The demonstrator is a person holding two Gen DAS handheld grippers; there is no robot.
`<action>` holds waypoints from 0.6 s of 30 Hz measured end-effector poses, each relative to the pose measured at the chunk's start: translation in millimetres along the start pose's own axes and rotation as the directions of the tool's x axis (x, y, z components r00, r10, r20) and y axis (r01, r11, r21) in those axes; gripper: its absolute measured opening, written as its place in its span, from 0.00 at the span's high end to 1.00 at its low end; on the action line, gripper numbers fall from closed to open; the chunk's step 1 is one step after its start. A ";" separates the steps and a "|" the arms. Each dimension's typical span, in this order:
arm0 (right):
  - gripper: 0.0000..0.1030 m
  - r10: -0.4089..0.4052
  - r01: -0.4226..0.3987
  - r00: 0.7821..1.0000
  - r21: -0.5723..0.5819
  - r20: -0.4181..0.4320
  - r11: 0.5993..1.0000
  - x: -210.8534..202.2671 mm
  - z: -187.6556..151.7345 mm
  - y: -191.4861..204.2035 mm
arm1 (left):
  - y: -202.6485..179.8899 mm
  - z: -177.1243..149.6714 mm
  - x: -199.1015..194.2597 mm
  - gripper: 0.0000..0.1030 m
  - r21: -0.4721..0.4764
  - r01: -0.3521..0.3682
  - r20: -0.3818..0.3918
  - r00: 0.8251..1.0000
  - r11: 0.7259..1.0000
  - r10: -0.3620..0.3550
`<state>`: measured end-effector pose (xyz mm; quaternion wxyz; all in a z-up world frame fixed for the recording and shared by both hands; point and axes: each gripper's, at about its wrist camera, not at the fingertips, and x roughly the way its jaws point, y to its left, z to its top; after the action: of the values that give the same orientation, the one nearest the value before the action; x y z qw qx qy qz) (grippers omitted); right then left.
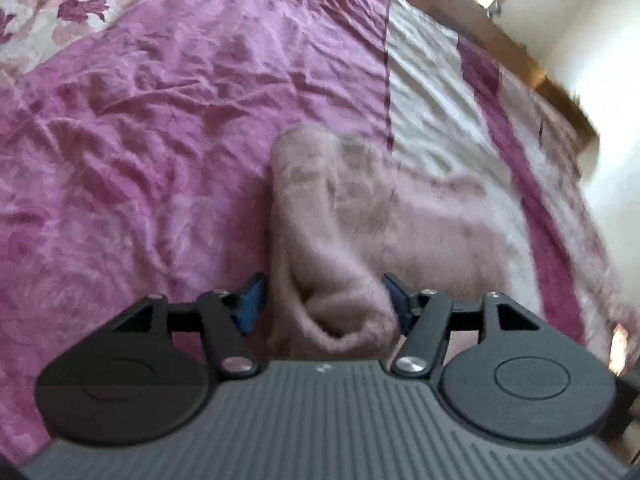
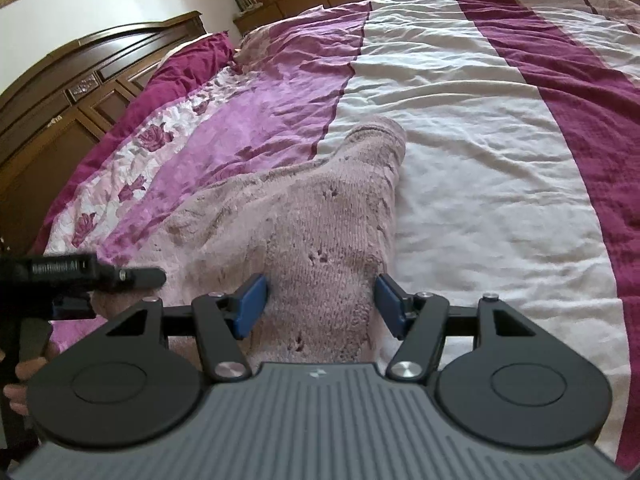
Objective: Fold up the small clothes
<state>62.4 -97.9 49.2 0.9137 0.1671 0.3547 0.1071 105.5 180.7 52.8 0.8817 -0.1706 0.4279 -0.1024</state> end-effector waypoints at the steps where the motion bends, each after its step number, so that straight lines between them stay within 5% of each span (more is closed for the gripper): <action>1: 0.34 -0.001 0.001 1.000 0.000 -0.003 1.000 0.2 -0.6 -0.1 | 0.1 -3.5 2.2 0.34 0.035 -0.038 -0.014 0.999 0.999 0.039; 3: 0.34 0.001 -0.001 1.000 0.005 -0.015 1.000 0.8 -1.7 -1.8 | 4.4 -10.1 5.2 0.30 0.070 -0.077 -0.017 0.997 0.995 0.078; 18: 0.19 0.123 -0.102 0.989 0.233 -0.076 0.967 8.0 4.0 -31.1 | 8.2 -0.1 9.4 0.32 -0.037 -0.009 -0.039 0.999 0.999 0.008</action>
<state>73.3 -124.9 35.3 0.8639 0.2858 0.3954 0.1248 111.4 185.2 42.8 0.8704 -0.1831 0.4473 -0.0940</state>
